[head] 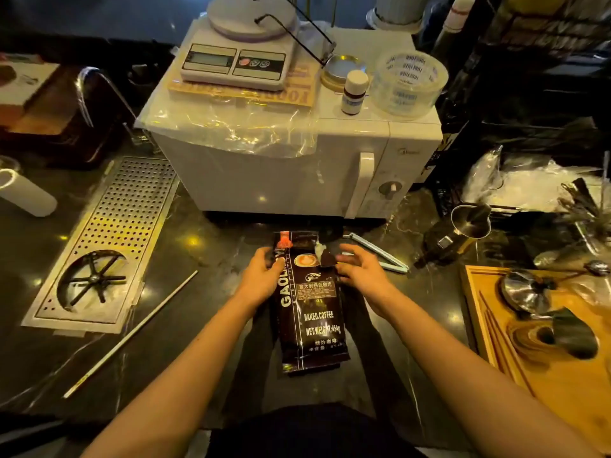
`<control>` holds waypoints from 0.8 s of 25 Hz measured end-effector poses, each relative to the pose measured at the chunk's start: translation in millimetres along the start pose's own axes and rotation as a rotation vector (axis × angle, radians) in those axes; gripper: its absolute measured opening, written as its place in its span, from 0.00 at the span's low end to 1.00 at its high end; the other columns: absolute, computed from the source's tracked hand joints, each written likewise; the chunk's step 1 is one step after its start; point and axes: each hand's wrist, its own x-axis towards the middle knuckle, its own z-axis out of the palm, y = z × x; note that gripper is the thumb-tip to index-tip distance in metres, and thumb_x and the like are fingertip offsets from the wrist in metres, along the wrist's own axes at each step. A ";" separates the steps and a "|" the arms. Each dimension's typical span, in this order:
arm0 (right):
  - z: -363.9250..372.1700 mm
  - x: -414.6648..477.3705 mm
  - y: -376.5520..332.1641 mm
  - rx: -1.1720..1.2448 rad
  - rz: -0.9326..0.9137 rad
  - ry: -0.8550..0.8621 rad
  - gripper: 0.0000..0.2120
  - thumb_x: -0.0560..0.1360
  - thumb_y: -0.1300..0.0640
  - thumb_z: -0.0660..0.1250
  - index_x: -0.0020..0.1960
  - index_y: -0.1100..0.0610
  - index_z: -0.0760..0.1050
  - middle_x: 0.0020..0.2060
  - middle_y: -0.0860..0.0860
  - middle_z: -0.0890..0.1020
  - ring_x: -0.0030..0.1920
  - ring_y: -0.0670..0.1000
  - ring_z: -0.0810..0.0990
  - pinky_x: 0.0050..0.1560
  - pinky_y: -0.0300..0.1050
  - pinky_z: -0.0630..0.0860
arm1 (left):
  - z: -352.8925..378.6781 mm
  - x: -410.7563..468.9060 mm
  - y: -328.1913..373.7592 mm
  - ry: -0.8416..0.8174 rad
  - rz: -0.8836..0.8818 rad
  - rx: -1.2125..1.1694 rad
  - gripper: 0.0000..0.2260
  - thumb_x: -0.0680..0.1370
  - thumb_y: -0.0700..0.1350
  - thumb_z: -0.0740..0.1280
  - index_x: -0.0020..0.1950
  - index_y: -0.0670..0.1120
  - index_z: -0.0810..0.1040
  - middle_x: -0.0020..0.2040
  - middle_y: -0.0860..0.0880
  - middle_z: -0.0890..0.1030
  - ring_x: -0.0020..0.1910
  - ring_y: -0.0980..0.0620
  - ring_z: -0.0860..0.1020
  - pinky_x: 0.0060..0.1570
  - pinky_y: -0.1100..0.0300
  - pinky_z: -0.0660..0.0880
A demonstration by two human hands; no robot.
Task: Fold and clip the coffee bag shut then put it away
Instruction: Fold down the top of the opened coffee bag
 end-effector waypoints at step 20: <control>0.9 -55.4 -14.3 0.111 -0.337 0.100 0.19 0.76 0.67 0.67 0.46 0.41 0.82 0.43 0.42 0.86 0.48 0.43 0.84 0.46 0.38 0.81 | -18.7 -70.1 39.4 0.016 0.391 -0.196 0.12 0.80 0.41 0.66 0.51 0.58 0.82 0.46 0.53 0.86 0.45 0.57 0.84 0.43 0.66 0.78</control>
